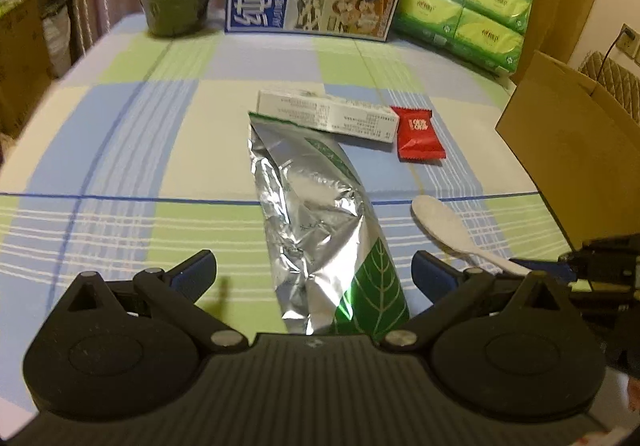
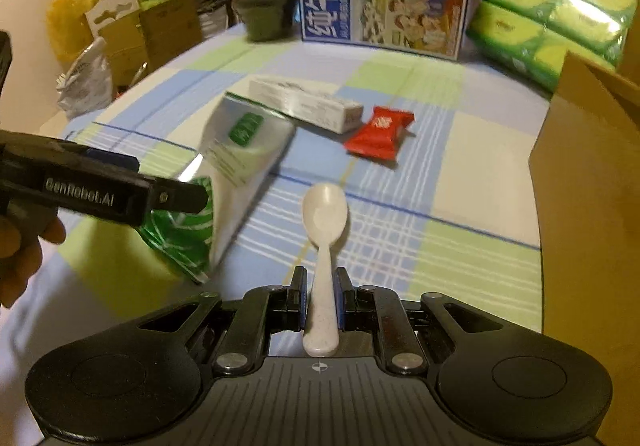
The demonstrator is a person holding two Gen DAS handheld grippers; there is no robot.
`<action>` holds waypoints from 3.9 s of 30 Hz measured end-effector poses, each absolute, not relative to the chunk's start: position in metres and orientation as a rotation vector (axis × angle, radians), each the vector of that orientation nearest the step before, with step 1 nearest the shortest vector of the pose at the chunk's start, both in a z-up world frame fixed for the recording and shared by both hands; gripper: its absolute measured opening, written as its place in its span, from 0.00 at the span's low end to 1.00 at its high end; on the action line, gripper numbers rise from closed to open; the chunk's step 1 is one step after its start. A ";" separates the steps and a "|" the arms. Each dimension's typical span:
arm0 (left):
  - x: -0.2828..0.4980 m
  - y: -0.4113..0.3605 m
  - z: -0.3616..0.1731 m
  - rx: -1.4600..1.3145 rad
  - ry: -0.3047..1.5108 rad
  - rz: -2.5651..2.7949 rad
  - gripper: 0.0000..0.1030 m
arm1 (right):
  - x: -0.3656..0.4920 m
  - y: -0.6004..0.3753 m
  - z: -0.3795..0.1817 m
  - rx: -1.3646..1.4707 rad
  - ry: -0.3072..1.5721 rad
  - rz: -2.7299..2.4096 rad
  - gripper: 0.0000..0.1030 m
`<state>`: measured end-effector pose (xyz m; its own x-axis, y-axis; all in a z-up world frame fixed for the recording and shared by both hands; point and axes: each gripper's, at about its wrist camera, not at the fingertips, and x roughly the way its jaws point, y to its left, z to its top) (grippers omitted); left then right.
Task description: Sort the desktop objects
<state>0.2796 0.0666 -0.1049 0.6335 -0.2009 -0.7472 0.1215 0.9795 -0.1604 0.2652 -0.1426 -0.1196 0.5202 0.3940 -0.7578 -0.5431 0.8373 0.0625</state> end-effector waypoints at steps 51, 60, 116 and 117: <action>0.232 0.054 -0.109 0.069 1.045 -0.361 0.66 | 0.235 -0.138 -0.127 -0.202 0.919 0.589 0.62; 0.232 0.059 -0.106 0.061 1.039 -0.370 0.57 | 0.245 -0.127 -0.133 -0.206 0.870 0.627 0.62; 0.211 0.056 -0.072 0.004 0.937 -0.381 0.45 | 0.224 -0.162 -0.081 -0.023 0.704 0.475 0.28; 0.210 0.054 -0.068 0.002 0.929 -0.381 0.45 | 0.221 -0.163 -0.077 -0.021 0.700 0.475 0.28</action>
